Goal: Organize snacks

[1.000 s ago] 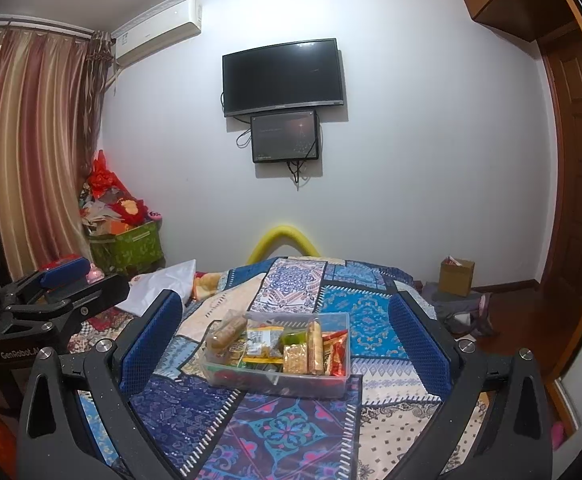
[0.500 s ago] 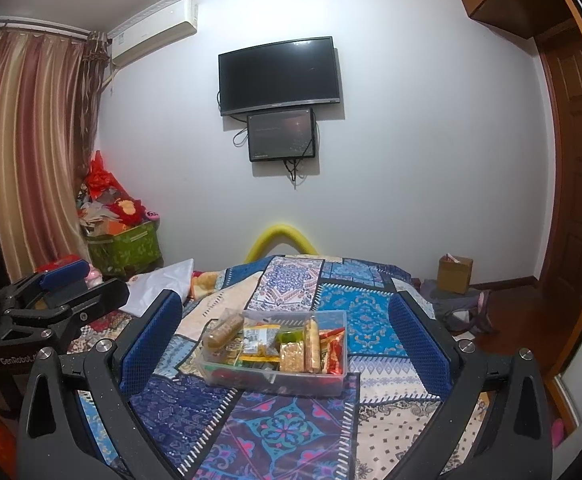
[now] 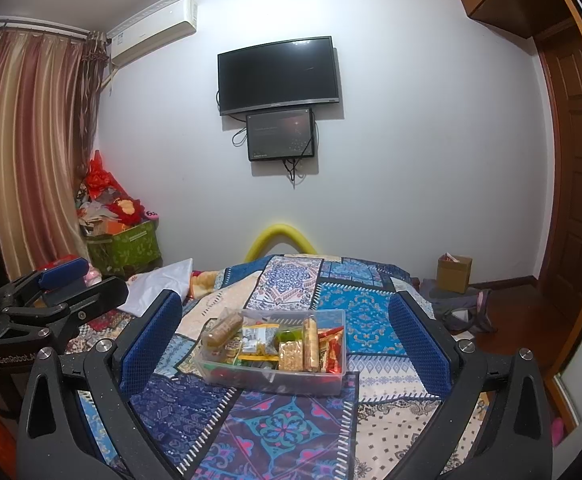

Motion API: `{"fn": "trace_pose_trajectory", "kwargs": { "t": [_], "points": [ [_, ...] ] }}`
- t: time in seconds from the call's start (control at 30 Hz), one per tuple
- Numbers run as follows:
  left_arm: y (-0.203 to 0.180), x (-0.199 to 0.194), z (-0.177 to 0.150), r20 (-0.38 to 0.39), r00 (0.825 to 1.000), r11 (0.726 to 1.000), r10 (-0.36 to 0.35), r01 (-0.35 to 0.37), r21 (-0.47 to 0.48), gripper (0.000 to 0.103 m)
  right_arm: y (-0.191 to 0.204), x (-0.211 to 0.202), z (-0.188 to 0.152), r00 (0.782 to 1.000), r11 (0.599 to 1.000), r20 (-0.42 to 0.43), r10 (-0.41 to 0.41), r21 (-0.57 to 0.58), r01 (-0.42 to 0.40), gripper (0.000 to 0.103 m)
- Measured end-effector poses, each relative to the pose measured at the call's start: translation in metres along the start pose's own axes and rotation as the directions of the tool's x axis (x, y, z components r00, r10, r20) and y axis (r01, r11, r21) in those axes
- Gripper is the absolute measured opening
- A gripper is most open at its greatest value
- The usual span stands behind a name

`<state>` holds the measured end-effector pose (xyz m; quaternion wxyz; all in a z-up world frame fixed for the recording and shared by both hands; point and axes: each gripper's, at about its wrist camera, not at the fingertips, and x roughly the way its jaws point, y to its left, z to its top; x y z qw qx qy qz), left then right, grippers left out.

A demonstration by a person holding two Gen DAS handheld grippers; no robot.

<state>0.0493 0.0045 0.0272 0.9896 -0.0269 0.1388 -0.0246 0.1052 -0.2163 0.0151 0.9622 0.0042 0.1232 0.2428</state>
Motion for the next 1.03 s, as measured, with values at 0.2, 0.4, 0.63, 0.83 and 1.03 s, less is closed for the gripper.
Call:
{"fn": "trace_pose_trajectory", "kwargs": {
  "t": [0.2,0.4,0.63,0.83,1.03],
  "points": [
    [-0.0011,0.0018,0.0008,-0.003,1.0,1.0,-0.003,0.003,0.006,0.102,-0.0013,0.0006,-0.0013,1.0,1.0,-0.001,-0.003,0.0,0.003,0.103],
    [-0.0018,0.0017,0.0001,-0.001,1.0,1.0,-0.009,0.009,0.008,0.102,-0.002,0.0016,-0.0016,1.0,1.0,-0.004,-0.005,0.003,0.005,0.103],
    [-0.0021,0.0004,0.0002,0.001,1.0,1.0,-0.015,0.015,0.014,0.102,-0.0023,0.0025,-0.0019,1.0,1.0,-0.007,-0.009,0.003,0.009,0.103],
    [-0.0007,0.0009,0.0008,0.0,1.0,1.0,-0.017,0.017,0.001,0.102,-0.0026,0.0032,-0.0029,1.0,1.0,-0.007,-0.01,0.003,0.011,0.103],
    [0.0003,0.0024,-0.0007,-0.014,0.999,0.999,-0.033,0.033,-0.009,0.102,-0.0039,0.0054,-0.0047,1.0,1.0,-0.016,-0.016,0.007,0.016,0.103]
  ]
}}
